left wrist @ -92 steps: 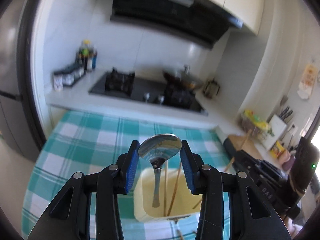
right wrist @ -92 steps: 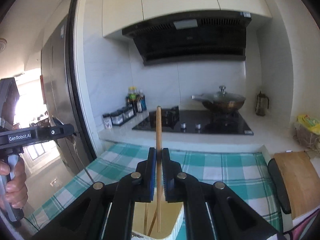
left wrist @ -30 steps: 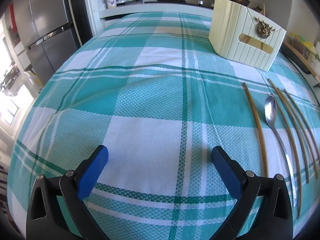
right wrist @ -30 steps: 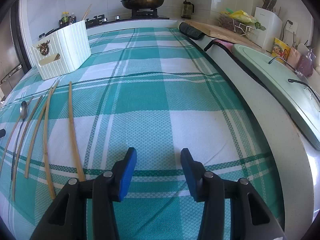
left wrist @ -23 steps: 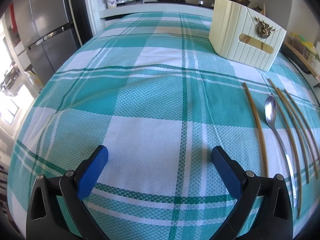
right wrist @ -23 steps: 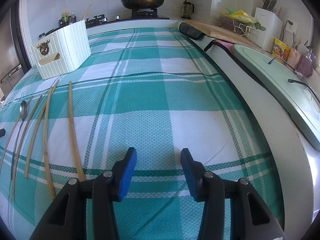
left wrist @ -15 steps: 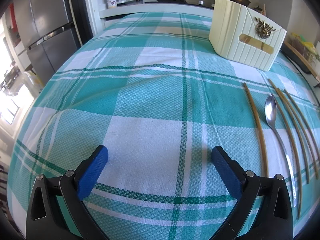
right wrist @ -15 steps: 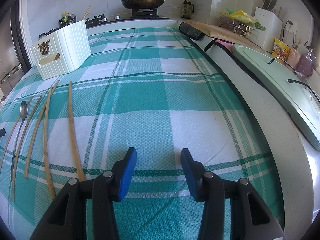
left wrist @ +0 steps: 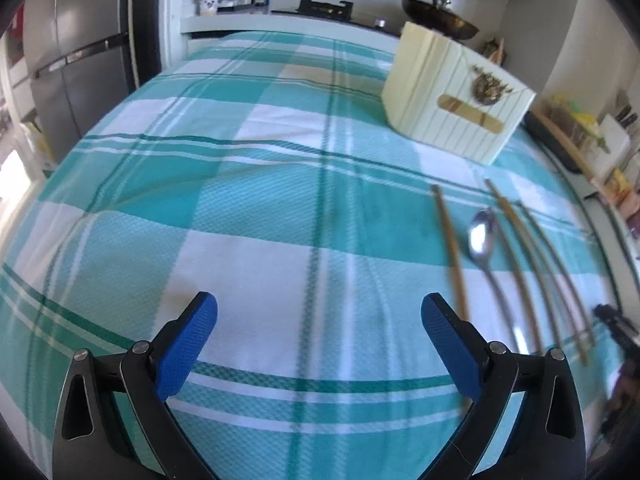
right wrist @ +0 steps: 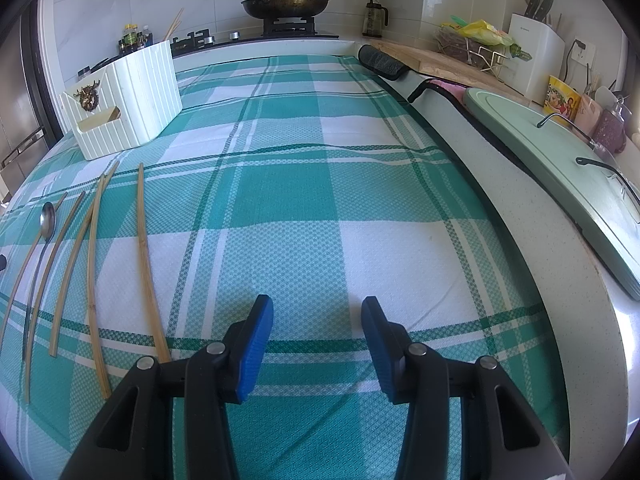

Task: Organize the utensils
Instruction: 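Close the left tool on a wooden chopstick while the right tool grasps another chopstick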

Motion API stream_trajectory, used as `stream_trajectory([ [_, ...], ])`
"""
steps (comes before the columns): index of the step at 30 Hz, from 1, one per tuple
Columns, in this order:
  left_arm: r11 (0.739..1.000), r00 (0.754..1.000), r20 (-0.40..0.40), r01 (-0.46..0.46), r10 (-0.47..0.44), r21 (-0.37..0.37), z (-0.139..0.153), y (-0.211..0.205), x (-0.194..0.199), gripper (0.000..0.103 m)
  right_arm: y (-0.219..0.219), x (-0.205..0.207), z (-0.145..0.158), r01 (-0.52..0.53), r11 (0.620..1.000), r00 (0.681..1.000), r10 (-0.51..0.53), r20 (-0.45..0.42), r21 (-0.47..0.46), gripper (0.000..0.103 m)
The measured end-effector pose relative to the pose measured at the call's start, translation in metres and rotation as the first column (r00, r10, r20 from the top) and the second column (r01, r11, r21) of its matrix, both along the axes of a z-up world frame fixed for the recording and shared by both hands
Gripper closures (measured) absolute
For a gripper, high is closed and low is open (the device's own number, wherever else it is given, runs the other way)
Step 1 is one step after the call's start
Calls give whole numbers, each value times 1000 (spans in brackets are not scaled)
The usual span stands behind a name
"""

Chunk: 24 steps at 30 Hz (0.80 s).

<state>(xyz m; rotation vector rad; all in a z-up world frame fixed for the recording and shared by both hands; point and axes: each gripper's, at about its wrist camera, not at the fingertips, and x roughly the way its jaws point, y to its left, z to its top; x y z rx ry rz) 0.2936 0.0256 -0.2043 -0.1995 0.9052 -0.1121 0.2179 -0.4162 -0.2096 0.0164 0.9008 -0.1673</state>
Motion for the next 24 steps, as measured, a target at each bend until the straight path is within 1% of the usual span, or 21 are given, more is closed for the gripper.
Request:
stream_trajectory([
  [1, 1000, 1000, 8, 25, -25, -15, 4, -8, -2, 1, 0, 0, 0, 0, 1000, 1000, 0, 0, 0, 56],
  [2, 998, 998, 11, 67, -67, -10, 8, -21, -4, 1, 0, 0, 0, -1, 1000, 1000, 1, 0, 0, 56],
  [5, 988, 989, -2, 149, -149, 45, 9, -55, -4, 1, 0, 0, 0, -1, 1000, 1000, 1, -1, -1, 56],
  [7, 979, 985, -21, 171, -169, 112, 3, -73, -1, 2, 0, 0, 0, -1, 1000, 1000, 1, 0, 1, 56],
  [9, 968, 984, -47, 178, -173, 179, -4, -84, 2, 11, 0, 0, 0, -1, 1000, 1000, 1, 0, 2, 56],
  [10, 964, 984, -62, 179, -169, 199, -9, -87, 3, 19, 0, 0, 0, -1, 1000, 1000, 1, 0, 1, 56],
  [11, 962, 984, -64, 175, -165, 211, -11, -88, 4, 19, 0, 0, 0, -1, 1000, 1000, 1, 0, 0, 56],
  [12, 962, 986, -46, 167, -161, 217, -10, -88, 2, 20, -1, 0, 0, -1, 1000, 1000, 1, 0, 1, 56],
  [13, 963, 986, -45, 164, -158, 213, -10, -87, 2, 27, -1, 0, 0, -1, 1000, 1000, 1, 0, 1, 56],
  [14, 964, 987, -36, 160, -156, 212, -9, -87, 0, 37, -1, 0, 0, -1, 1000, 1000, 1, 0, 3, 56],
  [15, 963, 987, -28, 162, -159, 218, -8, -88, -2, 43, -1, 0, 0, -1, 1000, 1000, 1, 1, 7, 56],
  [16, 960, 985, -23, 173, -172, 220, -7, -90, -3, 57, -2, 0, 0, -1, 1000, 1000, 1, 3, 14, 56],
  [17, 958, 983, -20, 180, -180, 225, -7, -92, -4, 73, -3, -1, 1, -4, 1000, 1000, 4, 5, 25, 56],
  [19, 953, 983, -13, 182, -184, 241, -6, -93, -8, 86, -3, -1, 7, -19, 998, 1000, 18, 17, 52, 56],
  [20, 953, 984, -9, 176, -180, 247, -6, -93, -8, 92, 1, -1, 12, -37, 997, 999, 36, 24, 60, 56],
  [22, 957, 986, -5, 162, -166, 239, -6, -89, -8, 96, 15, 4, 23, -117, 991, 993, 115, 29, 72, 56],
  [24, 962, 988, -9, 153, -155, 226, -6, -85, -7, 97, 34, 11, 31, -227, 970, 974, 226, 24, 87, 56],
])
